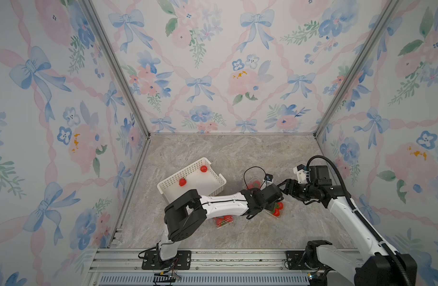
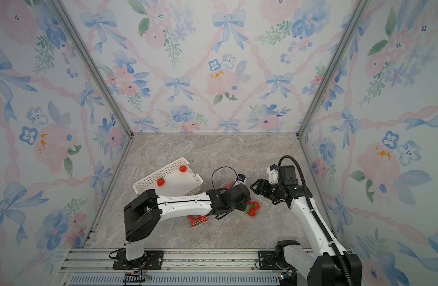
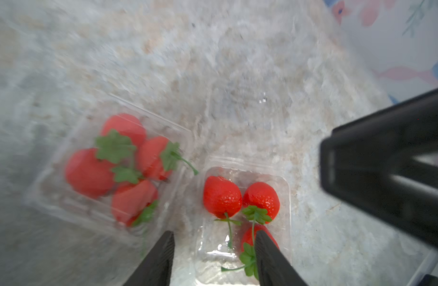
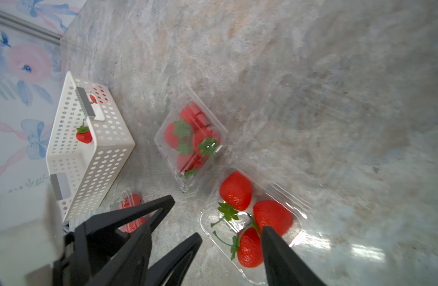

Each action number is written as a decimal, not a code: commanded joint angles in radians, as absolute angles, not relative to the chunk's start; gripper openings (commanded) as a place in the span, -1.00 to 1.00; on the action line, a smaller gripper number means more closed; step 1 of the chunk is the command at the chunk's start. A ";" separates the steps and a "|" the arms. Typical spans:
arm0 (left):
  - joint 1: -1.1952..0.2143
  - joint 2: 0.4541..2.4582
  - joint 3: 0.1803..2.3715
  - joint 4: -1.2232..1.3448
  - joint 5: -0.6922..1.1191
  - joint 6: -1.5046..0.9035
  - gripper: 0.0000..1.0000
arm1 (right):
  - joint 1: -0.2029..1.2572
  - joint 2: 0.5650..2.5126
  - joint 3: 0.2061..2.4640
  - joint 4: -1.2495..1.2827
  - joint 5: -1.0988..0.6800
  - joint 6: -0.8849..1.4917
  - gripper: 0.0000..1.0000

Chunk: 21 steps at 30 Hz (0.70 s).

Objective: Pack strawberries into containers
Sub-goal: Place the strawberry in the packing box, then pick up the strawberry from the basket.

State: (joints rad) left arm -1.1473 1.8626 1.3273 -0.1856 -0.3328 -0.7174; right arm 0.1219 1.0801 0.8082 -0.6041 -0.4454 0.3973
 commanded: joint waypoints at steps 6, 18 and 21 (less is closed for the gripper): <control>-0.822 1.554 1.029 -0.201 -0.384 -0.740 0.16 | 0.341 1.201 0.944 -0.513 -0.363 0.437 0.44; -0.405 1.590 1.005 -0.201 -0.288 -0.667 0.18 | 0.509 1.449 1.144 -0.427 -0.340 0.463 0.43; -0.377 1.646 1.026 -0.200 -0.270 -0.668 0.16 | 0.517 1.487 1.174 -0.423 -0.343 0.463 0.43</control>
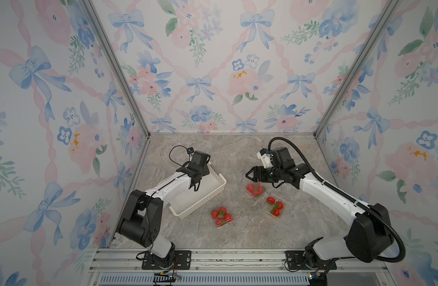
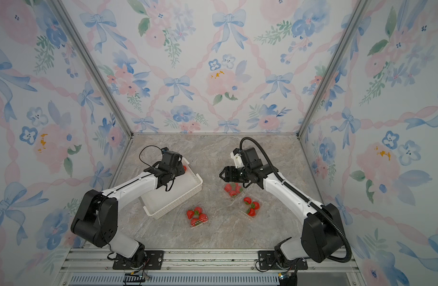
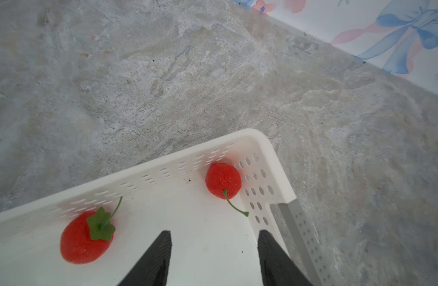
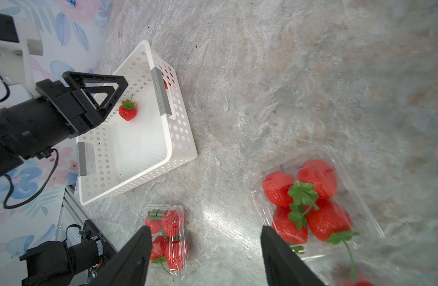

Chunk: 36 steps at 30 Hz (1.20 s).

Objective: Pack strawberries into containers
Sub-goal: Pick up the strawberry from the basket.

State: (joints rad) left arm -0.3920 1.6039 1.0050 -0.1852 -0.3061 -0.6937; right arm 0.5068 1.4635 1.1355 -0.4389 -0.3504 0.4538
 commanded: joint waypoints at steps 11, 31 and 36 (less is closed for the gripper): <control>-0.359 1.761 1.089 -0.194 -0.277 -0.668 0.15 | 0.510 1.552 1.212 -0.423 -0.365 0.445 0.43; -0.335 1.834 1.032 0.019 -0.223 -0.699 0.13 | 0.491 1.550 1.201 -0.415 -0.407 0.414 0.42; -0.328 1.854 1.022 0.037 -0.209 -0.703 0.12 | 0.492 1.546 1.200 -0.417 -0.407 0.412 0.42</control>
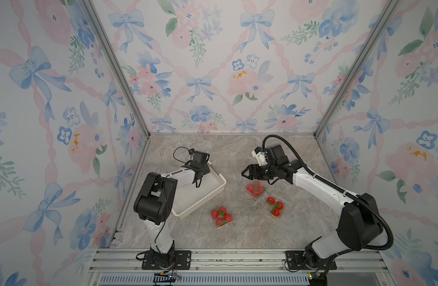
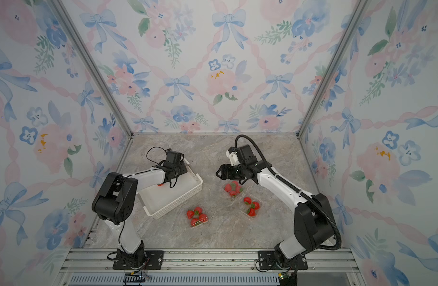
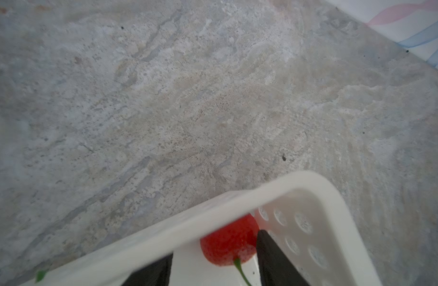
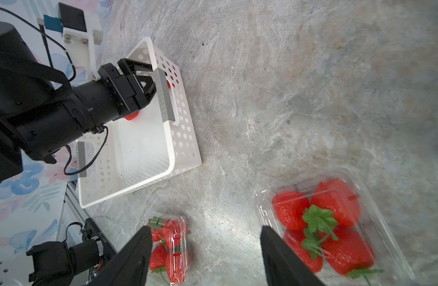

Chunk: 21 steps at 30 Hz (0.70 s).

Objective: Pack strawberries into containers
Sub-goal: Pick up the strawberry from the basket.

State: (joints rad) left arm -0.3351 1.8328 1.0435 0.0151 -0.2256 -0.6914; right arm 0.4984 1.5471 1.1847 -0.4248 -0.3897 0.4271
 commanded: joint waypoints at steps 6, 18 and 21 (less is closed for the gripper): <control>-0.323 1.869 1.010 0.063 -0.180 -0.710 0.08 | 0.492 1.539 1.196 -0.422 -0.405 0.411 0.42; -0.320 1.879 1.004 0.071 -0.184 -0.710 0.01 | 0.491 1.524 1.189 -0.428 -0.400 0.408 0.42; -0.320 1.888 1.004 0.077 -0.185 -0.707 -0.08 | 0.491 1.516 1.184 -0.430 -0.399 0.404 0.42</control>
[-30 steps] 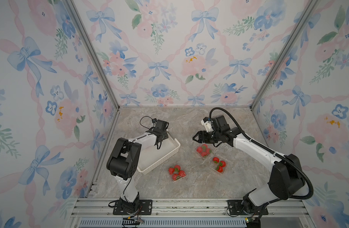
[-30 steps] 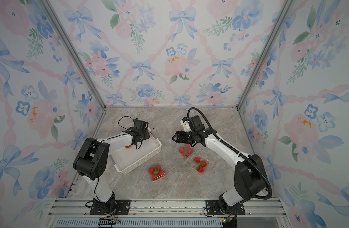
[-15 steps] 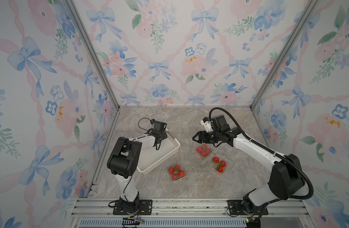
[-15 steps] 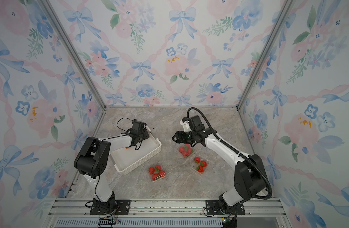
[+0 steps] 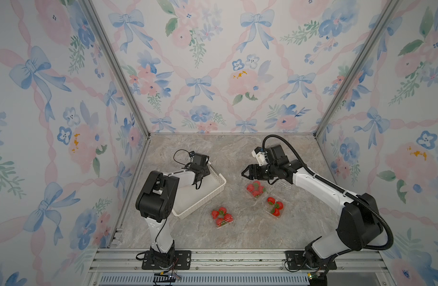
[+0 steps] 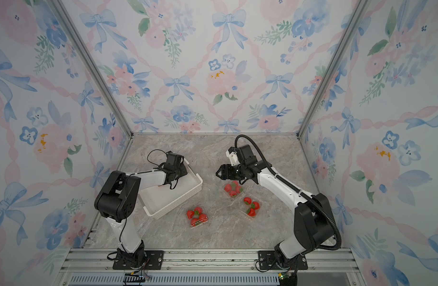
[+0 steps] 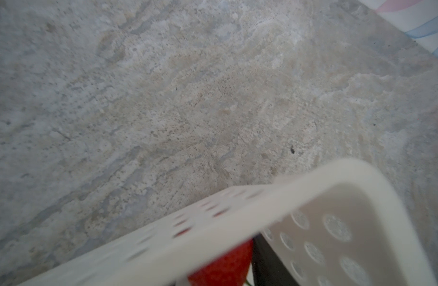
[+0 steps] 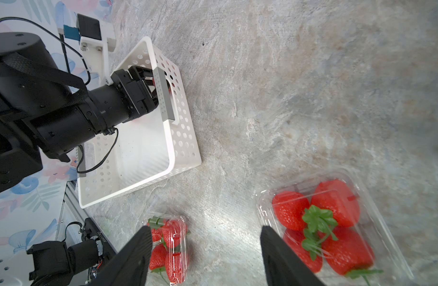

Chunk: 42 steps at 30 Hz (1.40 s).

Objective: Pack strawberries into containers
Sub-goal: Pick up the strawberry from the basket.

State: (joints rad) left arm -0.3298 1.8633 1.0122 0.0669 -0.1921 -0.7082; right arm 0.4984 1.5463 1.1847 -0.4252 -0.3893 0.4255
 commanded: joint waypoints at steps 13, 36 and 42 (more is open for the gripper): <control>-0.324 1.812 0.954 0.077 -0.156 -0.704 -0.47 | 0.473 1.478 1.158 -0.445 -0.376 0.404 0.42; -1.061 1.631 1.059 0.021 -0.215 -0.751 -0.38 | -0.083 1.102 0.758 -0.567 -0.412 0.476 0.43; -1.187 1.811 1.213 0.006 -0.190 -0.731 -0.37 | -0.194 1.072 0.699 -0.587 -0.464 0.444 0.43</control>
